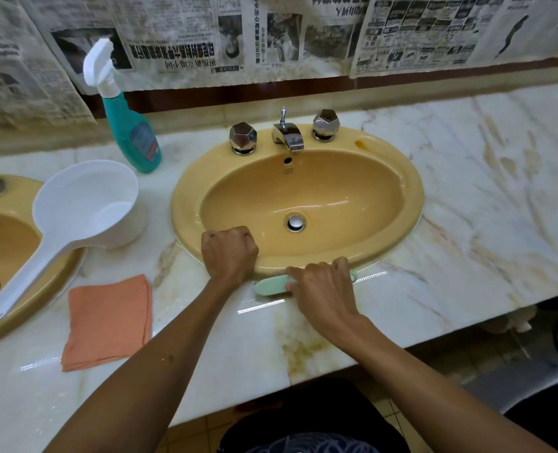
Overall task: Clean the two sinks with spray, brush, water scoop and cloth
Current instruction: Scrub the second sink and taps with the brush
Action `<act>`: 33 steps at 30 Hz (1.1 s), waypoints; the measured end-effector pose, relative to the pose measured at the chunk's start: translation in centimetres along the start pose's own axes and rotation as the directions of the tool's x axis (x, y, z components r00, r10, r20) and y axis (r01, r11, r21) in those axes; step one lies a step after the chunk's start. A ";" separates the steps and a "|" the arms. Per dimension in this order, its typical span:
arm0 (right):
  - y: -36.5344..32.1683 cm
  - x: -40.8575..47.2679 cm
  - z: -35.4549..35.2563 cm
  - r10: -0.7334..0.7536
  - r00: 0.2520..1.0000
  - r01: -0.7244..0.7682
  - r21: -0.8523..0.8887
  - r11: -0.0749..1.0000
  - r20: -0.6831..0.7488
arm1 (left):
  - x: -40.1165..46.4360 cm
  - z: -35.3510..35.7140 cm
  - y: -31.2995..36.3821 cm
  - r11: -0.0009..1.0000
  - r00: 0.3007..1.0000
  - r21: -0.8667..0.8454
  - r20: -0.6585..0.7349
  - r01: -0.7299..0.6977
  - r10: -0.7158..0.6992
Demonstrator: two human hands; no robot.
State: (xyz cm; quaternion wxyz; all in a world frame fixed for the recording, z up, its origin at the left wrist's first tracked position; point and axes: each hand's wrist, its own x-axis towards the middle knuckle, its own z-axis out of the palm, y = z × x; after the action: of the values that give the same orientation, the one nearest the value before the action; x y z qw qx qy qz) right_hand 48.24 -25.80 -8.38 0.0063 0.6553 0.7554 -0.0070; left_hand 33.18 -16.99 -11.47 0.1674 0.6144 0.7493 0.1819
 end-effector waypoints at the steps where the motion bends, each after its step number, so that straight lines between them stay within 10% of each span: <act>1: 0.7 -0.4 0.0 0.042 0.999 -0.042 0.004 0.999 0.022 | 0.0 0.0 -0.1 1.000 1.000 0.002 -0.002 0.001 -0.001; 6: 5.8 -3.2 1.2 0.290 0.954 -0.288 0.041 0.957 -0.072 | 0.1 0.3 0.0 0.999 1.000 0.045 -0.020 -0.011 0.012; 11: 1.2 -1.9 1.7 0.188 0.981 -0.179 0.143 0.973 -0.056 | 0.2 0.5 0.0 0.996 1.000 0.085 -0.021 -0.016 0.018; 17: 8.4 -3.2 -0.2 0.401 0.916 -0.396 0.131 0.909 -0.010 | 0.2 0.6 0.2 0.995 1.000 0.100 -0.014 -0.002 0.004; 23: 0.6 -0.3 -2.4 0.200 0.976 -0.217 0.326 0.920 0.084 | 0.1 0.6 0.2 0.998 1.000 0.065 -0.025 0.003 -0.001; 30: 11.2 0.4 -5.7 0.563 0.792 -0.611 0.283 0.739 0.237 | -0.1 0.4 -0.1 0.995 0.996 -0.090 -0.073 0.034 -0.041; 33: 7.3 2.4 -4.4 0.410 0.875 -0.475 0.300 0.827 0.256 | -0.3 0.0 0.3 0.991 0.993 -0.123 -0.100 0.051 -0.063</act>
State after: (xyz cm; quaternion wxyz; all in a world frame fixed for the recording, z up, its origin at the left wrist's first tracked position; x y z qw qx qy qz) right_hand 55.12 -22.30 -4.00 -0.0417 0.7998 0.5644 -0.2001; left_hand 33.52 -17.26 -11.29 0.1701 0.5712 0.7620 0.2533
